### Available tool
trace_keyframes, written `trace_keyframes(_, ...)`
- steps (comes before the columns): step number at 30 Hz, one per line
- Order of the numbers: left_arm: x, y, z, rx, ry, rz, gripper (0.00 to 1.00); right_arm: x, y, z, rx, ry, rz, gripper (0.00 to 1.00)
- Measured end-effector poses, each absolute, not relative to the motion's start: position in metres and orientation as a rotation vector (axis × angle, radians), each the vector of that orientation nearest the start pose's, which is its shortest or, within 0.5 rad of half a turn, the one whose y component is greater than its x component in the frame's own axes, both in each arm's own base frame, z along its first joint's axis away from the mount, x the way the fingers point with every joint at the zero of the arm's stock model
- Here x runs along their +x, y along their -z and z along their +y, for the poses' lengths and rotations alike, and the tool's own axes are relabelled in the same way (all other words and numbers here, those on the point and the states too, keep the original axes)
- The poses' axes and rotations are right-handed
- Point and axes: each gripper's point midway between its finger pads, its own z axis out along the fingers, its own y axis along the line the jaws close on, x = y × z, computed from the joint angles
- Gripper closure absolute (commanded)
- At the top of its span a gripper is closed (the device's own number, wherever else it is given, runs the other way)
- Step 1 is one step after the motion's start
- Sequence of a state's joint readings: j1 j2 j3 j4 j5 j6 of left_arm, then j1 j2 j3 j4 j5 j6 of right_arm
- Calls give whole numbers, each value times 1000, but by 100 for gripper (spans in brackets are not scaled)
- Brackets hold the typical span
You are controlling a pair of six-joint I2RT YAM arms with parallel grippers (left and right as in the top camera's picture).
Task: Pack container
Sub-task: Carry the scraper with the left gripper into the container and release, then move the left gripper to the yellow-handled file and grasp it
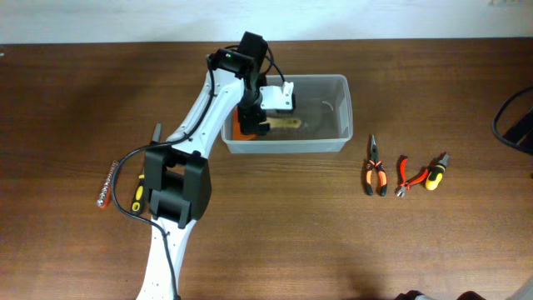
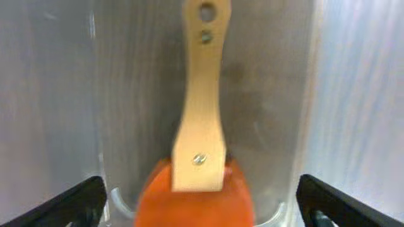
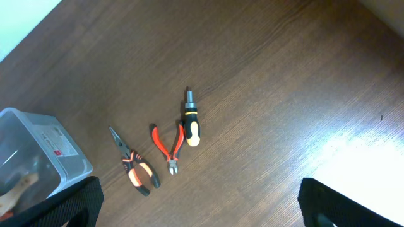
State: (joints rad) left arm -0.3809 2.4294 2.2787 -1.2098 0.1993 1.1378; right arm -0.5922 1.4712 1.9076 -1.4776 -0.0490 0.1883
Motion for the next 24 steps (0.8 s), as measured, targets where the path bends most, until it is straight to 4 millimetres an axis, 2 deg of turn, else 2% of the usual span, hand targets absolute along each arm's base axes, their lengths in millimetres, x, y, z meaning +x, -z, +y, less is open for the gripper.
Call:
trace_keyframes(6, 451, -72, -227, 2010, 227, 2129, 1, 266, -322, -169, 978, 79, 2422, 1)
trace_keyframes(9, 439, -89, -220, 2010, 240, 2151, 1, 266, -322, -169, 978, 79, 2422, 1)
trace_keyframes(12, 430, -128, -209, 1975, 224, 2146, 1, 266, -322, -168, 978, 79, 2423, 1)
trace_keyframes(17, 399, -240, -163, 1812, 137, 2096, 1, 267, -322, -166, 972, 60, 2422, 1)
trace_keyframes(20, 376, -296, -132, 1673, 90, 2074, 1, 268, -322, -165, 969, 50, 2422, 1)
trace_keyframes(22, 367, -323, -112, 1545, 63, 2093, 1, 268, -322, -165, 969, 49, 2422, 1)
trace_keyframes(24, 367, -338, -90, 1367, 61, 2163, 1, 268, -322, -165, 969, 49, 2422, 1)
